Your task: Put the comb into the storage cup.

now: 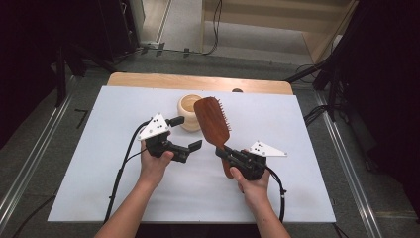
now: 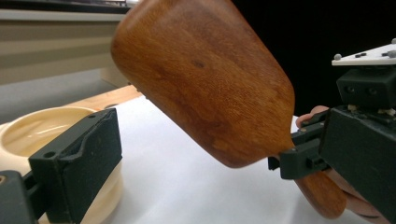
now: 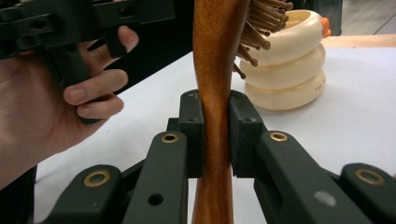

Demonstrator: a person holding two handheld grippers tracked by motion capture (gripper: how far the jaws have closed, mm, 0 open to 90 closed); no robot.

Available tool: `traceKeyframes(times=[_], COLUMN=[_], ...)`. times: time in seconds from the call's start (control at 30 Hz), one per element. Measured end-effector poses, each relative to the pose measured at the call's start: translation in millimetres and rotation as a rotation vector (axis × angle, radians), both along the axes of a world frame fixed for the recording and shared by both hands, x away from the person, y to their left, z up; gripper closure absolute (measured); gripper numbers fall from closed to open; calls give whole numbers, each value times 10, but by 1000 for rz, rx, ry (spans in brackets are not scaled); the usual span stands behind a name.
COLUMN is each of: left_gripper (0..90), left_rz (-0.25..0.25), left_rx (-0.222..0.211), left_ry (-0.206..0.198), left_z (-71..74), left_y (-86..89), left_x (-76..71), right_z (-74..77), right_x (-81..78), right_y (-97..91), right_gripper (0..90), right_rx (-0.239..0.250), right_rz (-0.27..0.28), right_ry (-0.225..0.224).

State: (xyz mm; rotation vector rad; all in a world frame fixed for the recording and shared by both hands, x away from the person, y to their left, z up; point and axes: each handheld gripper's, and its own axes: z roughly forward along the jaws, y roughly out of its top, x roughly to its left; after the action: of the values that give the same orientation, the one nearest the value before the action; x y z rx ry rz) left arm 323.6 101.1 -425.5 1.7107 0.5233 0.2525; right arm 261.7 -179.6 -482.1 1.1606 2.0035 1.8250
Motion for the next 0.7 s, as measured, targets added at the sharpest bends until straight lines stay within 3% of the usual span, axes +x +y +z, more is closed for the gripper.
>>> traceKeyframes(times=[0.33,0.47,0.7], left_gripper=[25,25,37], left_rz=[-14,-21,-67], left_rx=[-18,-7,-46], left_ry=[44,47,63], left_z=[11,13,69], left_y=[-122,-148,-207], left_x=[131,152,195], right_z=[17,26,34], right_x=[-3,-11,-26], right_y=[-22,-20,-18], right_gripper=[767,767,767], right_rx=[35,39,44], right_rz=[65,80,105], right_ry=[-29,-43,-66])
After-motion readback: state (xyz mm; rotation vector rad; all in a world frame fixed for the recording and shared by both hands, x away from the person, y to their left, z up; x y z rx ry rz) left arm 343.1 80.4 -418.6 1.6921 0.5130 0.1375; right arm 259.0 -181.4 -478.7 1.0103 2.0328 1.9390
